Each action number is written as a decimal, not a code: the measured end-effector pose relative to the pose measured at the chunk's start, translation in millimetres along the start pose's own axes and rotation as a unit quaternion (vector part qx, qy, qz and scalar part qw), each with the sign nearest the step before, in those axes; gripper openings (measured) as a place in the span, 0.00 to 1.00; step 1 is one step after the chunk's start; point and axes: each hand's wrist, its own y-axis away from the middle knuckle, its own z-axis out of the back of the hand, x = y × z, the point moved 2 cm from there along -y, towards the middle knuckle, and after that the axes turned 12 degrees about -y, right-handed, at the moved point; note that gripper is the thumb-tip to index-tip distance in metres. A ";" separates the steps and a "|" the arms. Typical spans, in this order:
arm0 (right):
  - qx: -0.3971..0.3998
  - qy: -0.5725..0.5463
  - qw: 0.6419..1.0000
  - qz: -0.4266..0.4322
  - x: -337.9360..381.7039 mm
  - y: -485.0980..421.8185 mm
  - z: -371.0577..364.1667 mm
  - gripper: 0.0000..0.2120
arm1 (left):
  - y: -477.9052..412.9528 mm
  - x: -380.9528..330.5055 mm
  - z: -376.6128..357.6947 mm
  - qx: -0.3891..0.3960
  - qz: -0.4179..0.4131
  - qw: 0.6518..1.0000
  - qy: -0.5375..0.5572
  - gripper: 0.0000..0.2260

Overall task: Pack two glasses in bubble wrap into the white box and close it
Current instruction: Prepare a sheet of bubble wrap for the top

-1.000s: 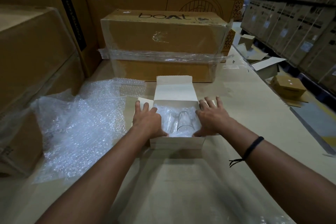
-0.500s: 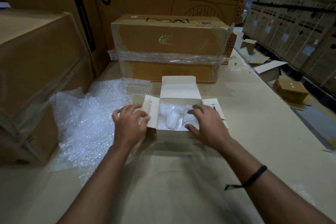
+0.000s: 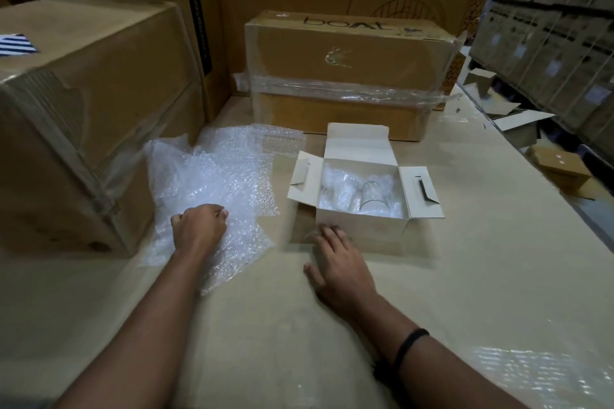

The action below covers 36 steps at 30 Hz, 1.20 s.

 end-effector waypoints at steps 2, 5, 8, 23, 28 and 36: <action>-0.011 -0.002 1.000 0.006 -0.6 -0.7 0.5 0.25 | -0.5 1.9 1.4 -0.030 -0.002 0.999 0.032 0.14; -0.024 -0.012 0.999 0.019 -0.6 -1.7 0.8 0.22 | 7.5 -2.1 6.5 -0.077 -0.008 0.991 0.107 0.13; -0.052 -0.027 0.998 0.038 -1.3 0.5 0.6 0.19 | 25.1 -11.1 13.7 -0.121 -0.013 0.980 0.160 0.12; 0.128 -0.056 0.985 -0.105 50.9 -68.9 -26.3 0.15 | 58.9 -17.9 23.8 -0.044 -0.046 0.937 0.343 0.14; 0.134 -0.215 0.964 -0.082 42.9 -48.6 -3.0 0.04 | 47.0 -2.7 16.2 -0.011 -0.035 0.937 0.347 0.17; -0.015 -0.521 0.819 -0.240 3.6 1.1 49.6 0.12 | 4.1 -10.7 2.5 -0.017 -0.051 0.997 0.056 0.16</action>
